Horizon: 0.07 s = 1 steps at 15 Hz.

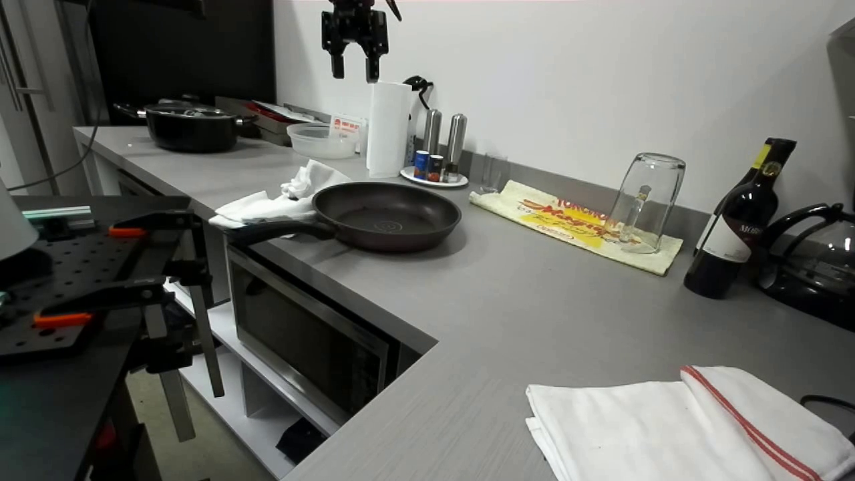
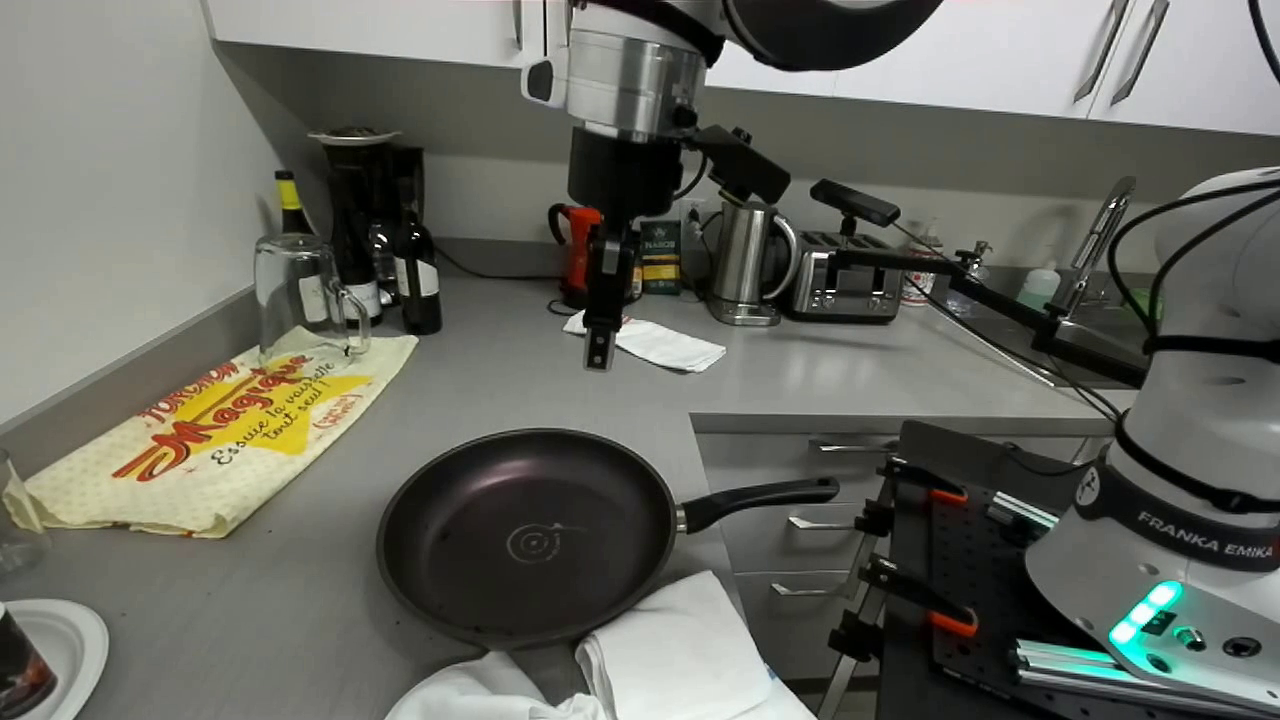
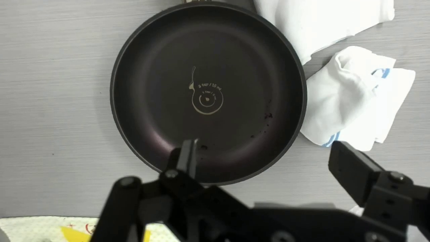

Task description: Wipe the pan with a dish cloth

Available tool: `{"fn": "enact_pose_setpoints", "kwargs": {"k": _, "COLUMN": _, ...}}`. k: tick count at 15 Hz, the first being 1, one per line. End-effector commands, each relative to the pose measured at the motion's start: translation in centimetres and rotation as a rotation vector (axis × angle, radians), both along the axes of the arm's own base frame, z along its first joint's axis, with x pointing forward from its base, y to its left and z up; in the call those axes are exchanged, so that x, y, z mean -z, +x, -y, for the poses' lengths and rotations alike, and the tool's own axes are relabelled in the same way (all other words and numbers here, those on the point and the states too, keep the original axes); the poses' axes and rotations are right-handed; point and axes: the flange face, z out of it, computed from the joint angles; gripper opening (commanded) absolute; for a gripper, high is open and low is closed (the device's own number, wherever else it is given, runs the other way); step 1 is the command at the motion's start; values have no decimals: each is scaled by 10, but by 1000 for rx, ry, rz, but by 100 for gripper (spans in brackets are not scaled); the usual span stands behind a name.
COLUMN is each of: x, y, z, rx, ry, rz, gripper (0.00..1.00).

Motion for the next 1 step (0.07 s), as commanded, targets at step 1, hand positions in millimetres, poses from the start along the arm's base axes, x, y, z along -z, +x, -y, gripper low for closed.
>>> {"fn": "enact_pose_setpoints", "kwargs": {"k": 1, "x": 0, "y": 0, "z": 0, "rx": 0, "ry": 0, "rz": -1, "gripper": 100}}
